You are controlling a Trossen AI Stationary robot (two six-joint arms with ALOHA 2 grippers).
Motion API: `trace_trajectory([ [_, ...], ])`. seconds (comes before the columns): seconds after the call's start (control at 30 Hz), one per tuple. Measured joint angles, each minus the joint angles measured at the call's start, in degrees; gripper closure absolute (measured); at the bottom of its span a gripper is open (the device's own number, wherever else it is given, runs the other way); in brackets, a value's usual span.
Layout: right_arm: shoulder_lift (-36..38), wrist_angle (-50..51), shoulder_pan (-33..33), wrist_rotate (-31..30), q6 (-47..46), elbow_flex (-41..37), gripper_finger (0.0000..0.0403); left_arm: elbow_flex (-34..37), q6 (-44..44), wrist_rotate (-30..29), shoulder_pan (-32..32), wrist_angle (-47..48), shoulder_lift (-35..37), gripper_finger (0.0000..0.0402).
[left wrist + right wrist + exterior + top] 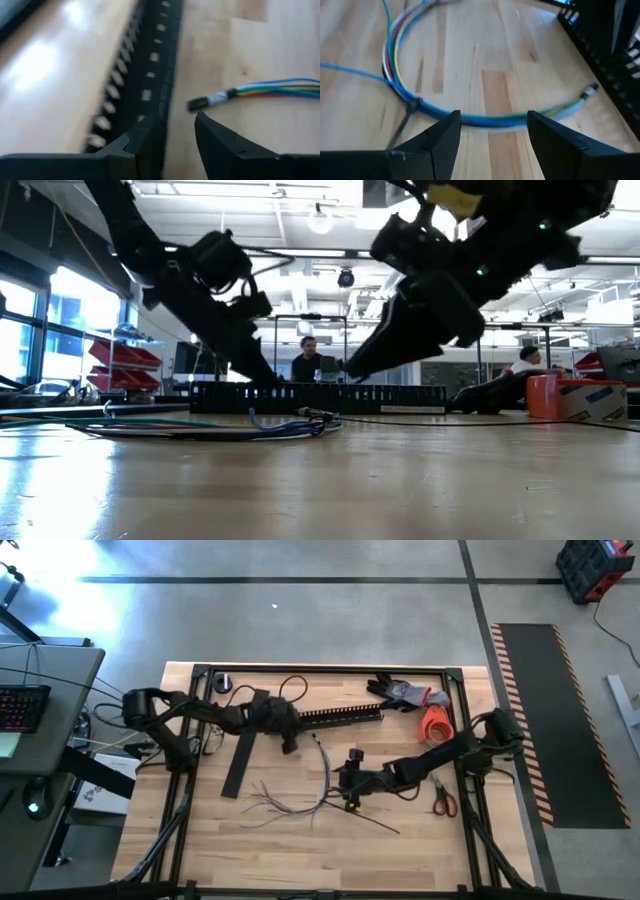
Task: Ziptie cables
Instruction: Put the zip-tied cables into the black cable duct
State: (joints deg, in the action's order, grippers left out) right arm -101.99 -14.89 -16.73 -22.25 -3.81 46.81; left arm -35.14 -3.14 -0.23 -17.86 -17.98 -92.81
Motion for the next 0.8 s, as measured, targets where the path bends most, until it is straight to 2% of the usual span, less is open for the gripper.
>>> trace_trajectory([
  [0.07,-0.6,-2.7,0.9,2.0,1.2,0.0,0.019,0.0,0.0,2.1,-0.7,-0.4,-1.4,0.0282],
  [0.2,-1.7,-4.1,2.3,4.1,5.2,0.0,0.019,0.0,-0.1,2.0,-0.7,-1.2,-4.6,0.0282],
  [0.4,-1.7,-1.8,5.3,3.9,27.4,0.7,0.019,0.0,0.0,2.0,0.6,-4.0,-7.8,0.0283],
  [0.47,-1.7,3.4,7.1,4.2,33.8,3.4,0.019,-0.1,0.0,1.9,1.2,-4.5,-8.1,0.0283],
  [0.57,-2.4,15.3,11.5,9.8,40.6,8.8,0.019,0.0,0.7,1.9,2.3,-5.2,-8.2,0.0283],
  [0.7,-5.6,25.1,16.4,19.0,49.1,15.6,0.019,0.0,1.0,1.7,4.0,-5.5,-7.3,0.0283],
  [0.8,-9.2,31.0,18.2,21.4,58.9,20.2,0.019,0.0,1.0,1.2,5.2,-5.6,-5.5,0.0283],
])
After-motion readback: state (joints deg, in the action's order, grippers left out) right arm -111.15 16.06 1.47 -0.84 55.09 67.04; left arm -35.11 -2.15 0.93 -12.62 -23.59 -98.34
